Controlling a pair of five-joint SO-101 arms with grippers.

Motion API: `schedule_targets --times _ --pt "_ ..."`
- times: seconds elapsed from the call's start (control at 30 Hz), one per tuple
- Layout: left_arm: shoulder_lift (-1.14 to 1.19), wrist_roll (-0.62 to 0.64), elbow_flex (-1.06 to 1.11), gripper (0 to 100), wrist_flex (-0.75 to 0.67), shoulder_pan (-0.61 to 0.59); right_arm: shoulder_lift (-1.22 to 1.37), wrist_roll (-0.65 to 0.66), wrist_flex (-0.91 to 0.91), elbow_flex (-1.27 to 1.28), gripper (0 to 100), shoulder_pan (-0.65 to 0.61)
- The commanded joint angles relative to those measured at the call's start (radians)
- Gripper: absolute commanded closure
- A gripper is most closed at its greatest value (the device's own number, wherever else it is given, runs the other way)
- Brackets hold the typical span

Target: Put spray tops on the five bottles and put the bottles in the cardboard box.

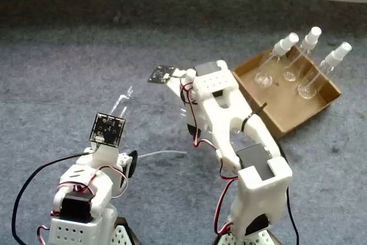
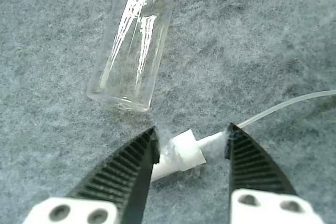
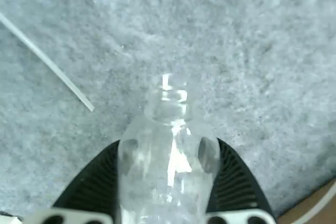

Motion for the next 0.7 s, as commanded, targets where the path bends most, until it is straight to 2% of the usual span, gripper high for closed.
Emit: schedule_targets --times 0.0,0.17,0.27,0.43,0.67 --pt "0.001 -0.012 -0.005 83 -0.018 0.015 -0.007 -0.021 0.156 -0.168 96.5 0.005" --pt "0.001 -0.012 -0.005 83 -0.018 0.015 -0.007 -0.123 0.343 -0.398 96.5 0.005" --pt "0.001 -0.012 -0.005 83 -0.017 0.015 -0.054 -0.152 0.343 -0.499 96.5 0.008" --pt "0.001 -0.012 -0.005 83 -0.017 0.015 -0.242 -0.164 0.343 -0.461 96.5 0.016" --pt "0.001 -0.012 -0.018 83 -0.011 0.013 -0.588 -0.166 0.337 -0.225 96.5 0.033"
